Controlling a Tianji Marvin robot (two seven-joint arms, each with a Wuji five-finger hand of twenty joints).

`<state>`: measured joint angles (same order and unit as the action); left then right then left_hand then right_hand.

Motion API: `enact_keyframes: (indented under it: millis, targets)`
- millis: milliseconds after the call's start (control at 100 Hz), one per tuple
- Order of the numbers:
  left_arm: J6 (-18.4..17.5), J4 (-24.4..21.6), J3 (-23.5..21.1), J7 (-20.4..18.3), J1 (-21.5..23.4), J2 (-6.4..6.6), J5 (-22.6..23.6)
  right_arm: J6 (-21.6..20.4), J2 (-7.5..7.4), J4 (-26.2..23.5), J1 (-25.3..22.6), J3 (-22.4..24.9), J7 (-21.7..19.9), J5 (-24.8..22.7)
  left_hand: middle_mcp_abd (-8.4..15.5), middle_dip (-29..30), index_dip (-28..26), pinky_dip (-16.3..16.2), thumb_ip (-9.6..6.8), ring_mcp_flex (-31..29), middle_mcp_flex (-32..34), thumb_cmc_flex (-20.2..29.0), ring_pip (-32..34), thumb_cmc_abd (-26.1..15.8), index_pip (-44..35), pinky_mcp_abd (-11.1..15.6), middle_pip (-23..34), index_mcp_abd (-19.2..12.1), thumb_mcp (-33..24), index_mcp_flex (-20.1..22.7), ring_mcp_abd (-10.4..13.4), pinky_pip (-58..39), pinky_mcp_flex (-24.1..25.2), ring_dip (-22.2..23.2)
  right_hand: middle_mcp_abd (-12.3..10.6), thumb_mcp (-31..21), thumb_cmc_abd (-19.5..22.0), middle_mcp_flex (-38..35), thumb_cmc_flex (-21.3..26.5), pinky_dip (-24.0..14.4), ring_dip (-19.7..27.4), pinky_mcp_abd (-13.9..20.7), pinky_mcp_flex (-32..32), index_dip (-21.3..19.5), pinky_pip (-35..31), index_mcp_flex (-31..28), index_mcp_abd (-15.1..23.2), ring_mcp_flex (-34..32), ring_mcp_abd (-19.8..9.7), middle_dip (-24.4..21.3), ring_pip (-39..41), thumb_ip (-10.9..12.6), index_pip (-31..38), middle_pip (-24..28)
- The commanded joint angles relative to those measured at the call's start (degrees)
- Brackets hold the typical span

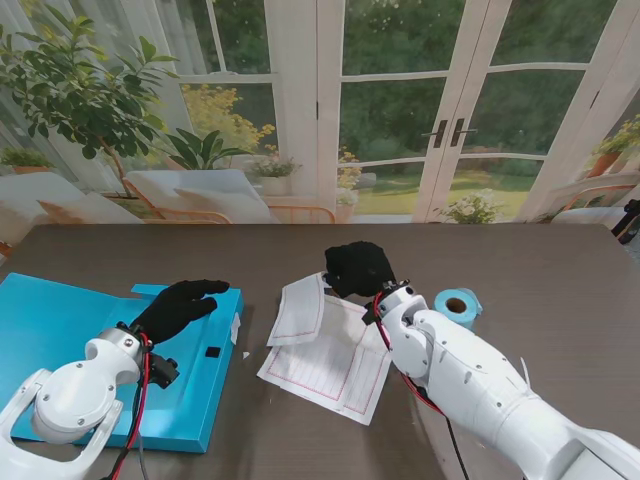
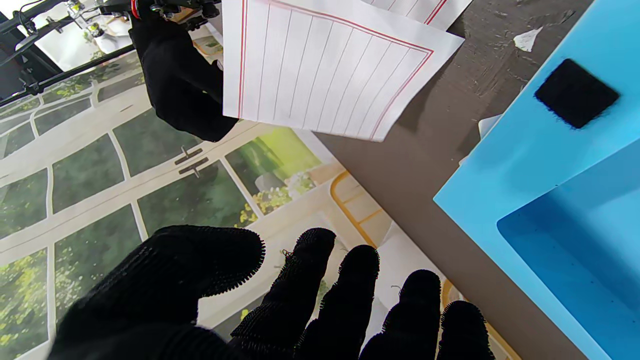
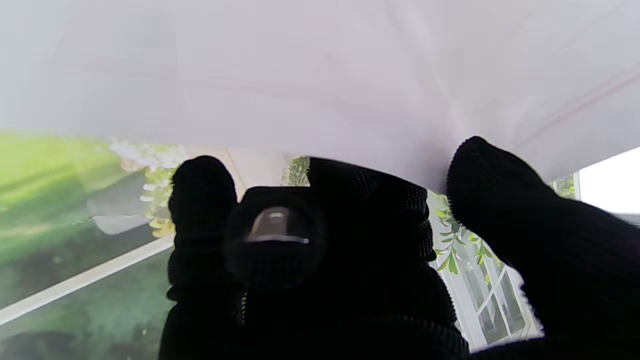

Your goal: Peel a label from the label roll, stick it on the side of the file box and file the documents

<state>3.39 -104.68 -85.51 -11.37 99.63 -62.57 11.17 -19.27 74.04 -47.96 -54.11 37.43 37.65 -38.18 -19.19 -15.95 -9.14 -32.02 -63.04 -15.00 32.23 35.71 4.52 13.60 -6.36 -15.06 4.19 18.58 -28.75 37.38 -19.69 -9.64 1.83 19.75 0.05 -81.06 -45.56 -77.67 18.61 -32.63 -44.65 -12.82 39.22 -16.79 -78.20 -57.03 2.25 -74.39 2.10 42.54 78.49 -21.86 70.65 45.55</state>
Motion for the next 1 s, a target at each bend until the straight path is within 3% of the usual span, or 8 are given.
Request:
enact_keyframes:
  millis: [0,410,540,600,630,650,760,990]
  targets:
    - [-0.3,-0.5,0.2,-0.5,0.3,-0.49,-0.1,0.1,-0.11,-0.1,-0.6,0.6,-0.1,-0.3,-0.5,-0.2,-0.1,-0.5,0.94,0.5,-0.9,-0.3,-0.5,-1.9,0.9,1.4,-0.5,0.3,-0.3,-0.5,-0.5,1.6,0.9,0.5,5.3,-5.2,-0.5,-4.6,1.2,-1.4,-0.9,-0.7,16.4,-1.0,-2.9,-1.1,-1.3,-1.2,-5.0,1.2,1.8,-1.0,1.5,1.5]
    - [-0.5,0.3,1.2,-0.1,-1.3,-0.70,-1.7,1.3,-2.75,-5.3,-2.1,3.1,-4.6,-2.9,-0.8,-0.4,0.0,-0.7,1.12,0.4,-0.7,-0.5,-0.4,-2.2,1.1,0.9,-0.4,0.2,0.0,-0.8,-0.6,1.5,0.9,0.7,4.9,-2.5,1.5,-2.4,0.9,-2.1,0.0,-0.8,14.4,-0.9,-1.9,0.8,1.5,-1.1,-3.4,1.4,-0.6,-0.5,0.3,0.5]
    - [-0.1,0.3,1.1,-0.5,-0.9,-0.62,-1.8,4.9,-3.66,-5.9,-2.4,3.0,-5.4,-4.6,-0.9,-0.4,-0.1,-0.7,1.12,0.5,-0.7,-0.5,-0.4,-2.2,1.0,1.0,-0.4,0.4,0.0,-0.7,-0.7,1.5,1.0,0.8,3.2,2.0,4.3,7.2,0.8,-2.8,8.9,-3.3,3.6,10.5,1.9,6.3,7.4,-0.4,4.2,-2.3,-20.3,0.7,-6.7,-4.4]
    - [0.0,0.3,1.0,-0.7,-0.8,-0.59,-1.7,6.2,-4.44,-7.0,-3.0,3.9,-7.3,-5.1,-0.9,-0.4,0.0,-0.7,1.15,0.6,-0.8,-0.5,-0.5,-2.3,1.1,1.0,-0.4,0.2,0.0,-0.9,-0.7,1.5,1.0,0.8,3.7,4.7,8.2,17.5,-0.5,-0.9,10.8,-2.7,-3.4,8.7,5.6,14.8,4.6,6.3,5.4,-5.7,-32.7,4.1,-14.1,-6.2]
    - [0.0,0.3,1.0,-0.7,-0.8,-0.58,-1.7,6.7,-5.00,-7.9,-3.4,4.5,-9.1,-5.4,-0.9,-0.4,-0.1,-0.7,1.21,0.5,-0.7,-0.6,-0.4,-2.3,1.1,0.9,-0.4,0.2,0.1,-0.8,-0.8,1.5,1.0,0.8,3.7,4.8,8.9,24.0,-2.0,0.3,11.9,-2.6,-7.8,1.7,8.2,19.0,3.7,11.6,6.5,-8.2,-38.2,10.6,-18.8,-6.3]
    - [0.0,0.4,1.0,-0.7,-0.8,-0.58,-1.7,6.6,-5.39,-8.3,-3.7,4.9,-10.4,-5.5,-0.9,-0.4,-0.1,-0.7,1.26,0.6,-0.7,-0.7,-0.5,-2.4,1.1,0.9,-0.4,0.3,0.2,-0.8,-0.7,1.5,1.0,0.8,3.5,4.9,8.2,27.2,-2.3,0.9,12.7,-2.4,-10.2,-0.8,9.6,21.4,4.0,14.3,6.8,-9.0,-40.6,12.0,-20.3,-6.8]
    - [-0.1,0.5,1.2,-0.8,-0.9,-0.58,-1.9,5.5,-6.94,-9.0,-4.1,5.6,-14.8,-6.4,-1.0,-0.4,-0.1,-0.7,1.33,0.5,-0.8,-0.6,-0.4,-2.3,1.1,1.0,-0.4,0.2,0.2,-0.8,-0.7,1.5,1.0,0.8,2.9,5.9,1.9,41.6,-3.0,3.8,18.6,-1.1,-19.4,-1.4,16.9,33.0,4.2,26.9,6.7,-15.2,-49.8,11.9,-23.7,-8.1]
    - [0.0,0.3,1.4,-1.2,-0.8,-0.49,-2.0,3.1,-9.54,-10.5,-4.7,5.5,-22.8,-8.6,-0.9,-0.4,-0.1,-0.7,1.33,0.5,-0.8,-0.6,-0.4,-2.3,1.1,1.0,-0.4,0.1,0.1,-0.8,-0.7,1.6,1.1,0.8,3.6,8.0,-8.4,62.2,-5.0,7.9,24.7,3.1,-31.4,2.3,29.1,46.0,1.8,46.0,5.4,-20.2,-57.2,11.0,-28.1,-8.7]
